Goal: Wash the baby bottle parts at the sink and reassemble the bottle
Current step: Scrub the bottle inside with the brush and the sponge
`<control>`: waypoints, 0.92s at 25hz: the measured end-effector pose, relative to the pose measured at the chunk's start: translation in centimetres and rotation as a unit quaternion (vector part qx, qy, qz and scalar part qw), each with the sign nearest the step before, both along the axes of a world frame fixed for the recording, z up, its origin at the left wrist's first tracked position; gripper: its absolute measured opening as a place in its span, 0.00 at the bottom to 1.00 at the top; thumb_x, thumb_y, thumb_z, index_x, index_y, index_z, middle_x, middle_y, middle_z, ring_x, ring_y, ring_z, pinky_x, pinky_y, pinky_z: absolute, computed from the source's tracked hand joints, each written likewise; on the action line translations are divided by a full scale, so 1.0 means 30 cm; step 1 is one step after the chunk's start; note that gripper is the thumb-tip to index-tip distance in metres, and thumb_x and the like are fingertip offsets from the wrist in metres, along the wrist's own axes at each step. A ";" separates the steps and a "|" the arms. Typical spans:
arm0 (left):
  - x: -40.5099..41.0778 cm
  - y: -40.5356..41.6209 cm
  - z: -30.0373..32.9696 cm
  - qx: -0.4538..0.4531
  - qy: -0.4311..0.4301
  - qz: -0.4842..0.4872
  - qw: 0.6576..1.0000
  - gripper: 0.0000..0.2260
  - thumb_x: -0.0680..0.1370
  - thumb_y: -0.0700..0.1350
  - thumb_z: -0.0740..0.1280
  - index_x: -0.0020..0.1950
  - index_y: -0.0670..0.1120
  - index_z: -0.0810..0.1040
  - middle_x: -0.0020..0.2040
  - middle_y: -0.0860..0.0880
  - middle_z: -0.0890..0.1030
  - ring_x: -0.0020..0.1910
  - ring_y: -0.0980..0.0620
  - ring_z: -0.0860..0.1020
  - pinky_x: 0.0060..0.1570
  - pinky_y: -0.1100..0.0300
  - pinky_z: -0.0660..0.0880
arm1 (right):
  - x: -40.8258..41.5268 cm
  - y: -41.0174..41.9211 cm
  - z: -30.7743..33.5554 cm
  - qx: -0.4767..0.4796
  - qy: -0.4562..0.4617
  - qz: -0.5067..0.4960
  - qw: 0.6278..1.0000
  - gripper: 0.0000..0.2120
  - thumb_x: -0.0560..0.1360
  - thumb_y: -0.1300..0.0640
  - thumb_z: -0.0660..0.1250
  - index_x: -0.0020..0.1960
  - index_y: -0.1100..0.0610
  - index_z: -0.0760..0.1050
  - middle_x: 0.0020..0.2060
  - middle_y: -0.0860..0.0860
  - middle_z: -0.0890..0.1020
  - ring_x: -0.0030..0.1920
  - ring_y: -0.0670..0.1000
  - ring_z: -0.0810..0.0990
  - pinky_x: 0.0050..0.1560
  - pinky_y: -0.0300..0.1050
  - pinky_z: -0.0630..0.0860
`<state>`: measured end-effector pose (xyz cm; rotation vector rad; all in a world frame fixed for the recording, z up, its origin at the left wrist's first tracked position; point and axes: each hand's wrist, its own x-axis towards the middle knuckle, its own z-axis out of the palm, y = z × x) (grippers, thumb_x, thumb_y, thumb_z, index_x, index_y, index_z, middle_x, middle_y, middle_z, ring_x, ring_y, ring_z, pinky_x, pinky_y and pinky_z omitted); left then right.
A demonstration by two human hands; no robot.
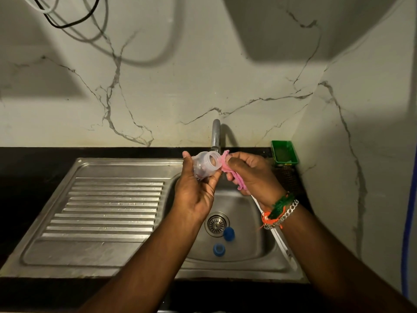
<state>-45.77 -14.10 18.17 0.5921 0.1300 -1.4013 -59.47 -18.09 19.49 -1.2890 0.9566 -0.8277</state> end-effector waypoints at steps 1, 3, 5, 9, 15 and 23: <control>-0.001 -0.004 -0.002 0.003 -0.001 0.011 1.000 0.29 0.79 0.55 0.68 0.70 0.35 0.71 0.63 0.30 0.80 0.61 0.36 0.82 0.55 0.44 0.81 | 0.006 0.005 -0.003 -0.009 -0.001 -0.001 1.000 0.11 0.81 0.55 0.66 0.51 0.62 0.81 0.31 0.52 0.77 0.26 0.44 0.68 0.22 0.35 0.61; 0.000 -0.017 -0.014 0.012 -0.018 0.036 0.999 0.30 0.78 0.57 0.67 0.70 0.35 0.71 0.63 0.31 0.80 0.60 0.36 0.83 0.51 0.47 0.84 | 0.027 0.023 -0.015 -0.033 -0.021 -0.019 0.999 0.11 0.81 0.57 0.67 0.54 0.66 0.80 0.32 0.53 0.79 0.27 0.44 0.70 0.24 0.34 0.66; -0.004 -0.025 -0.019 0.017 -0.052 0.052 0.997 0.31 0.79 0.60 0.66 0.70 0.36 0.72 0.63 0.32 0.81 0.57 0.38 0.84 0.44 0.50 0.85 | 0.057 0.050 -0.030 -0.058 -0.057 -0.053 0.995 0.09 0.79 0.62 0.69 0.53 0.68 0.79 0.34 0.56 0.82 0.30 0.44 0.77 0.33 0.33 0.73; -0.027 -0.024 -0.026 0.060 -0.179 0.094 0.978 0.26 0.81 0.58 0.65 0.72 0.41 0.71 0.60 0.37 0.83 0.55 0.40 0.85 0.50 0.47 0.84 | 0.094 0.095 -0.055 -0.144 -0.026 -0.107 0.983 0.08 0.74 0.61 0.75 0.52 0.61 0.82 0.45 0.51 0.87 0.44 0.46 0.86 0.45 0.40 0.81; -0.072 0.024 -0.025 0.028 -0.265 0.049 0.963 0.18 0.83 0.43 0.66 0.72 0.48 0.69 0.58 0.43 0.81 0.53 0.47 0.83 0.44 0.53 0.82 | 0.057 0.044 0.000 -0.440 0.317 -0.162 0.824 0.10 0.76 0.43 0.69 0.54 0.44 0.82 0.46 0.42 0.86 0.45 0.48 0.80 0.38 0.41 0.74; -0.031 0.036 0.004 -0.016 -0.296 -0.015 0.955 0.25 0.80 0.52 0.67 0.73 0.41 0.70 0.64 0.36 0.81 0.58 0.42 0.83 0.52 0.47 0.82 | 0.011 0.007 0.053 -0.383 0.227 -0.045 0.894 0.10 0.76 0.43 0.69 0.53 0.46 0.81 0.43 0.42 0.86 0.42 0.44 0.84 0.40 0.49 0.81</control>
